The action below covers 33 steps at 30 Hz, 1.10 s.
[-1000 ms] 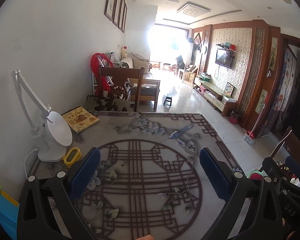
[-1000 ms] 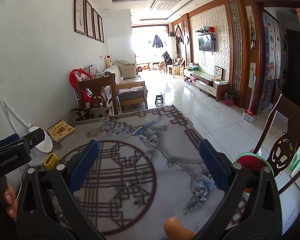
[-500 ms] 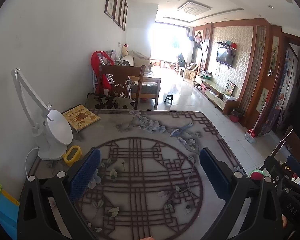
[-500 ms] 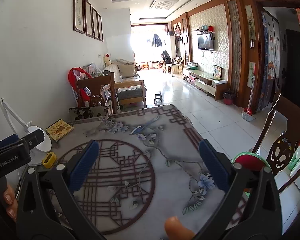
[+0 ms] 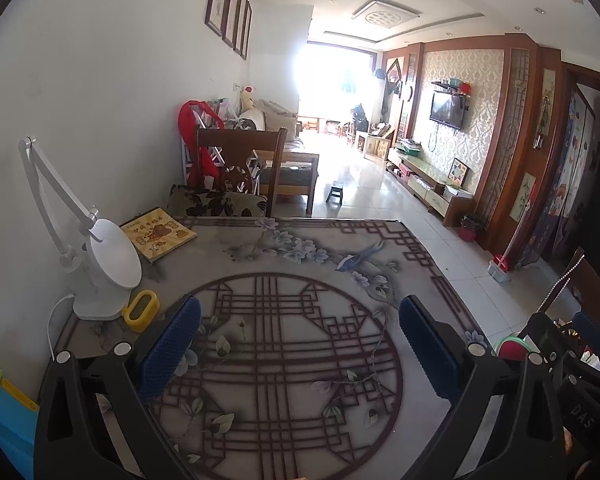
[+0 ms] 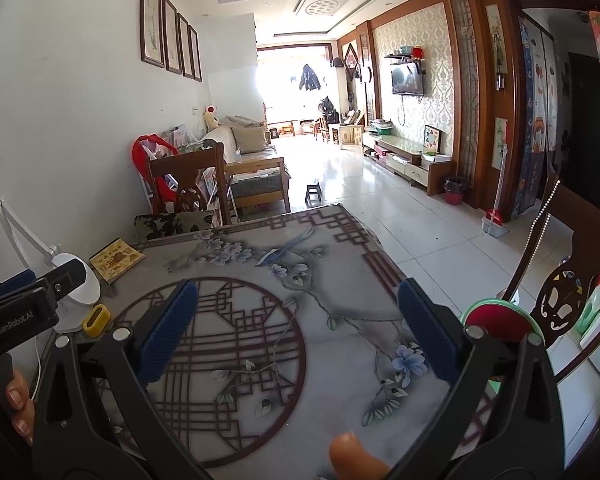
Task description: Collect trash
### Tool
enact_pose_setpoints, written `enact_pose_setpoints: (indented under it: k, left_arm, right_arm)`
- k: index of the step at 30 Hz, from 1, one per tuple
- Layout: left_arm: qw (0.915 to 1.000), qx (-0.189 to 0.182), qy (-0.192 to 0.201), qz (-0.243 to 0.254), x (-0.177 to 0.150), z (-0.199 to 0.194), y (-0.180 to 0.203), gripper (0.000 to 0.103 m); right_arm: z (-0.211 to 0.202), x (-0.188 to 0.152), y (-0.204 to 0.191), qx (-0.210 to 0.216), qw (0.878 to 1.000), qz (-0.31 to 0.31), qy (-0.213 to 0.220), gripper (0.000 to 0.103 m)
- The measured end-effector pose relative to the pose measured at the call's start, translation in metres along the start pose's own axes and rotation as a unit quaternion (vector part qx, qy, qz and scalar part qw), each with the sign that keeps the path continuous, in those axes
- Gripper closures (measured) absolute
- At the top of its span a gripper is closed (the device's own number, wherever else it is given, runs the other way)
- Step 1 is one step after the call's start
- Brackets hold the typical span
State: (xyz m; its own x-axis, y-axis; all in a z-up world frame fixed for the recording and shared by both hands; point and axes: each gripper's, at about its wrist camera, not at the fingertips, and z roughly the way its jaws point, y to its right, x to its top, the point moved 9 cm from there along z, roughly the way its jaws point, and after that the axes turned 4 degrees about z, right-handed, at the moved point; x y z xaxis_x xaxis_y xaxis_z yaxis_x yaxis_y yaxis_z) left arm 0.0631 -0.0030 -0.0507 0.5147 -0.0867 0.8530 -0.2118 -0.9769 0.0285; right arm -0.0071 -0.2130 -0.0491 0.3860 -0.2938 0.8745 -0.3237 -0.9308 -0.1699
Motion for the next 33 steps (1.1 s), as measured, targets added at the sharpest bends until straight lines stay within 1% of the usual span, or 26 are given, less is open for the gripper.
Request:
enact_pose_setpoints:
  k: [3, 8, 15, 24, 33]
  left_arm:
    - [1.0, -0.002, -0.001, 0.002, 0.001, 0.003, 0.006, 0.008]
    - [1.0, -0.002, -0.002, 0.002, 0.003, 0.003, 0.005, 0.008]
    - [1.0, -0.002, -0.007, 0.002, -0.003, 0.006, 0.005, 0.008]
    - [0.9999, 0.002, -0.017, -0.003, -0.003, 0.016, -0.004, 0.008]
    - [0.9994, 0.003, -0.032, -0.01, -0.005, 0.035, -0.013, 0.008]
  right_arm:
    - [0.0, 0.0, 0.001, -0.001, 1.0, -0.001, -0.001, 0.004]
    - [0.002, -0.001, 0.003, -0.005, 1.0, 0.0, -0.004, 0.004]
    - [0.007, -0.004, 0.005, -0.008, 1.0, 0.0, -0.012, 0.004]
    - [0.02, -0.009, 0.004, -0.007, 1.0, 0.0, -0.025, 0.004]
    - [0.039, -0.016, 0.001, -0.008, 0.999, -0.003, -0.043, 0.004]
